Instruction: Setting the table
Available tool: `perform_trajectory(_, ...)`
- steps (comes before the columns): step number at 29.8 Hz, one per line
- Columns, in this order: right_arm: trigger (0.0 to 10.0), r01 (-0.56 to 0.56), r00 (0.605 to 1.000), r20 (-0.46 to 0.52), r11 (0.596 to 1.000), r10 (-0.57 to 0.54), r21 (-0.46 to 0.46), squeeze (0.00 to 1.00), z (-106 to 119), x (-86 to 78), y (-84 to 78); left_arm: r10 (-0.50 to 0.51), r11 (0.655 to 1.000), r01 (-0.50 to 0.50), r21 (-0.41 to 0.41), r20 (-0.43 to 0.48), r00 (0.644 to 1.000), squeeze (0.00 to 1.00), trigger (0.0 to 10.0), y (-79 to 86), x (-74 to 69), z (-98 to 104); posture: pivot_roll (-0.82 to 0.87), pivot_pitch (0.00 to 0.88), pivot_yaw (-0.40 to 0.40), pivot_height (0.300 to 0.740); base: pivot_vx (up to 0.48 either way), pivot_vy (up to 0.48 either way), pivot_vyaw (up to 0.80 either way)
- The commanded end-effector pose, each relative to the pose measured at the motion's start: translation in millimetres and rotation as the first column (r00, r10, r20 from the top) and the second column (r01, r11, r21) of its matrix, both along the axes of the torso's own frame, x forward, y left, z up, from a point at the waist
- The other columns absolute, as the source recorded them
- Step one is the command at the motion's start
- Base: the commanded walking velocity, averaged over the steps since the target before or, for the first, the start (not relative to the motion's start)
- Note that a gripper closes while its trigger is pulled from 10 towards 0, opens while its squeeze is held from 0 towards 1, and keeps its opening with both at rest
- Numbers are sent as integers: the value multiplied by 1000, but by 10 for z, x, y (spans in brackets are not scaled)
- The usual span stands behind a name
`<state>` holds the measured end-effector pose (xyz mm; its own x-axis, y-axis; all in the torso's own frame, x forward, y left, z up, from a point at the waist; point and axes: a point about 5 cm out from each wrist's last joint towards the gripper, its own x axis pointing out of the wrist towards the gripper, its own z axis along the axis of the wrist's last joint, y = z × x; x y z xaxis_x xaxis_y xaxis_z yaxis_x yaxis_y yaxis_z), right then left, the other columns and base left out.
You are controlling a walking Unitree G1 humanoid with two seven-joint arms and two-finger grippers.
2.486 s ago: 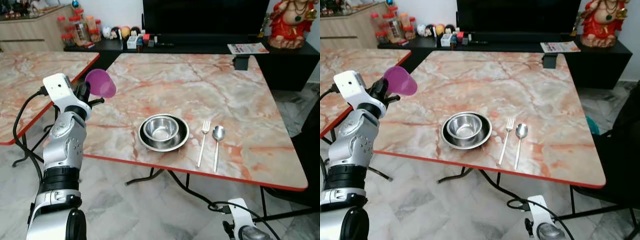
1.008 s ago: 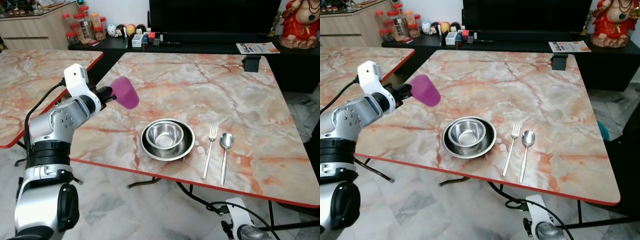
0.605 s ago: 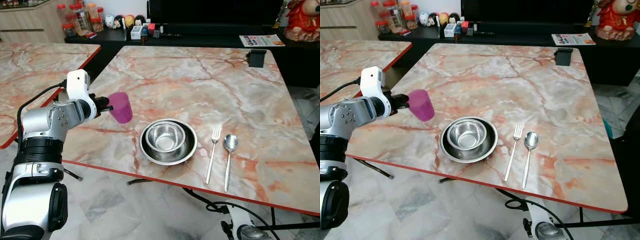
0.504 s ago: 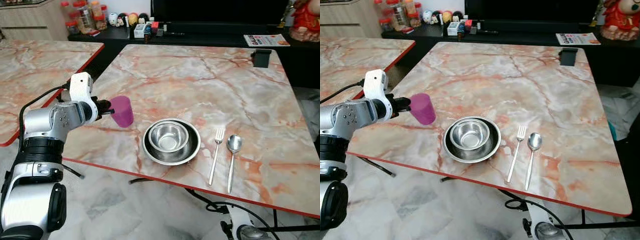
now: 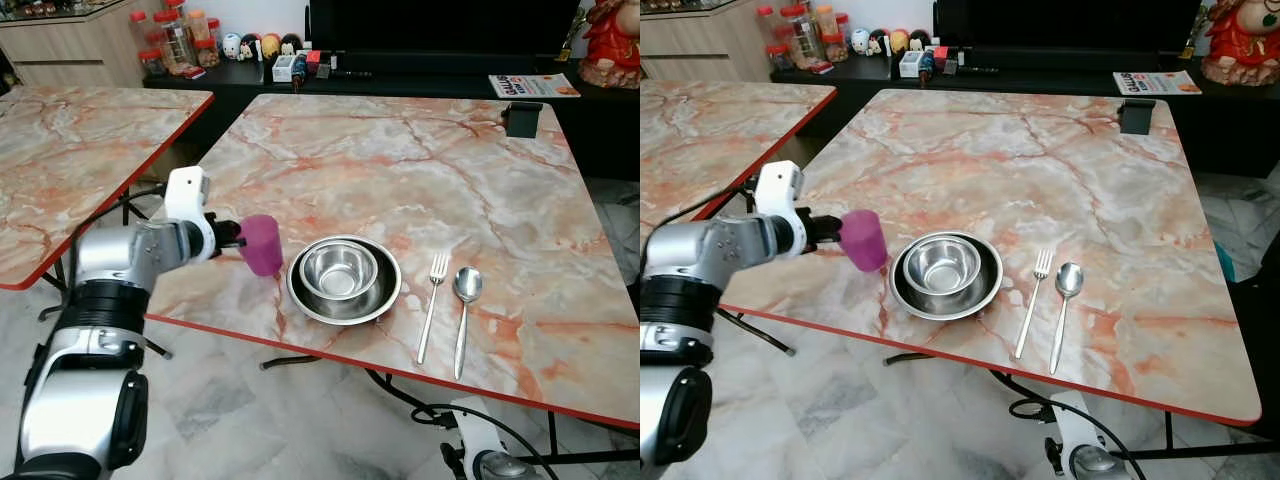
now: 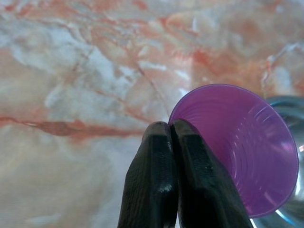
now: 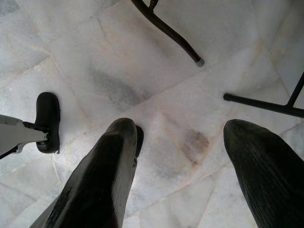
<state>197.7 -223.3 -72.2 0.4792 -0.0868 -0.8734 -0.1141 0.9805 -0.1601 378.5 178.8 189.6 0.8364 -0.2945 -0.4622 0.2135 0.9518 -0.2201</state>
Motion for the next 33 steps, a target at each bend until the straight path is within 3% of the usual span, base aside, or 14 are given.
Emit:
perform_trajectory(1, 10000, 12, 1000, -2, 1000, -12, 9, 0, -10, -12, 16, 15, 999, -15, 38, 11, 1000, 0, 10000, 47, 5, -31, -66, 25, 93, 740, 0, 0, 0)
perform_trajectory(11, 10000, 15, 1000, -3, 1000, -15, 11, 0, -15, -21, 18, 33, 995, -38, 98, 44, 998, 0, 10000, 13, 79, -67, -73, 36, 93, 740, 0, 0, 0)
perform_trajectory(33, 10000, 17, 1000, 1, 1000, -17, 6, 0, -12, -21, 5, 59, 996, -65, 60, 92, 994, 0, 10000, -140, 201, -67, -82, 38, 86, 740, 0, 0, 0)
